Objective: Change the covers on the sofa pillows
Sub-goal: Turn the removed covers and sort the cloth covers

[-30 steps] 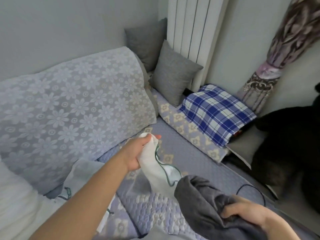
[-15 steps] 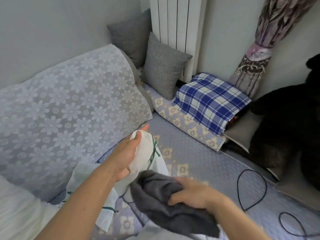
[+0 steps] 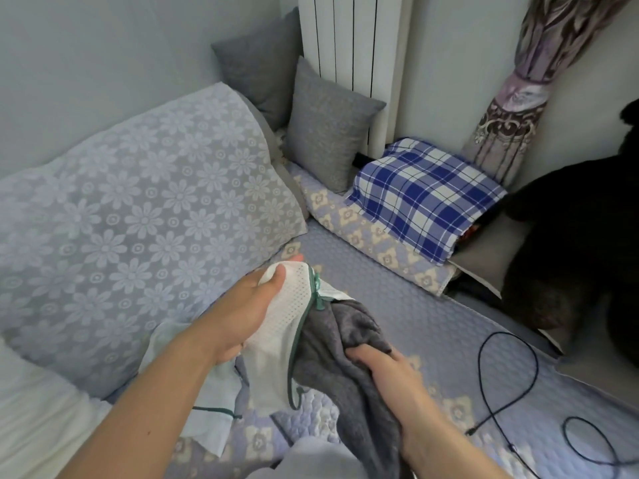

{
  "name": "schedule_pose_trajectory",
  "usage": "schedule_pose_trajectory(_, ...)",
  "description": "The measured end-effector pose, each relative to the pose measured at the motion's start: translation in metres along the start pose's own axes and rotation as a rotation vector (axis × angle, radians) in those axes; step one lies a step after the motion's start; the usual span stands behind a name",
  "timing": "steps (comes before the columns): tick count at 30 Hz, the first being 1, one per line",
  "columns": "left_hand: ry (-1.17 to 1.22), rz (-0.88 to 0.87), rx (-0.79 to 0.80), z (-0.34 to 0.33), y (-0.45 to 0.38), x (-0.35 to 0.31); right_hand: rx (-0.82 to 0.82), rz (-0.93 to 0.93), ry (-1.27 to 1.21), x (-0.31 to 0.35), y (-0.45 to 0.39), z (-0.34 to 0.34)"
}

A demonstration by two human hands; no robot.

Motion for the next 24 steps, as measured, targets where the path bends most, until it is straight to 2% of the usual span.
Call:
schedule_pose_trajectory(2, -0.079, -0.050, 0.002, -0.008, 0.004, -0.005, 0.002, 0.163, 0.128, 0.005, 0.002, -0.007)
schedule_pose_trajectory(5, -0.143, -0.117, -0.043, -0.030, 0.010, -0.018, 0.023, 0.330, 0.529, 0.003, -0.017, -0.014)
schedule_pose_trajectory(7, 0.063, -0.083, -0.055, -0.038, 0.014, -0.020, -0.021, 0.293, 0.703, -0.002, -0.039, -0.010)
schedule_pose_trajectory(8, 0.183, -0.032, -0.050, -0.040, 0.014, -0.017, -0.076, 0.227, 0.626, -0.004, -0.052, 0.000)
schedule_pose_trajectory(11, 0.366, 0.061, -0.086, -0.033, 0.017, -0.010, -0.173, 0.011, 0.052, -0.011, -0.073, 0.018)
schedule_pose_trajectory(13, 0.396, 0.104, -0.031, -0.036, 0.022, -0.005, -0.052, 0.017, -0.181, -0.012, -0.075, 0.009)
schedule_pose_trajectory(15, 0.347, 0.121, 0.028, -0.047, 0.028, 0.000, 0.134, -0.003, -0.149, -0.020, -0.068, -0.013)
schedule_pose_trajectory(17, 0.300, 0.120, 0.028, -0.053, 0.032, 0.002, 0.260, -0.050, 0.179, -0.032, -0.068, -0.029)
schedule_pose_trajectory(18, 0.318, 0.115, 0.010, -0.052, 0.033, 0.002, 0.198, -0.009, 0.281, -0.031, -0.077, -0.027)
schedule_pose_trajectory(19, 0.362, 0.118, -0.016, -0.047, 0.034, 0.003, 0.088, 0.018, 0.257, -0.030, -0.085, -0.018)
schedule_pose_trajectory(22, 0.522, 0.183, -0.127, -0.027, 0.038, 0.007, -0.252, -0.049, -0.341, -0.025, -0.106, 0.021)
schedule_pose_trajectory(23, 0.544, 0.210, -0.138, -0.025, 0.040, 0.012, -0.264, -0.045, -0.474, -0.026, -0.113, 0.026)
schedule_pose_trajectory(24, 0.541, 0.222, -0.130, -0.026, 0.042, 0.013, -0.237, -0.014, -0.477, -0.029, -0.114, 0.022)
Point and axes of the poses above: each hand's wrist, its own y-axis away from the middle knuckle, its own z-axis out of the back of the hand, x = y × z, the point moved 5 cm from there along -y, towards the middle knuckle, and after that the axes turned 13 degrees about -y, right-handed, at the moved point
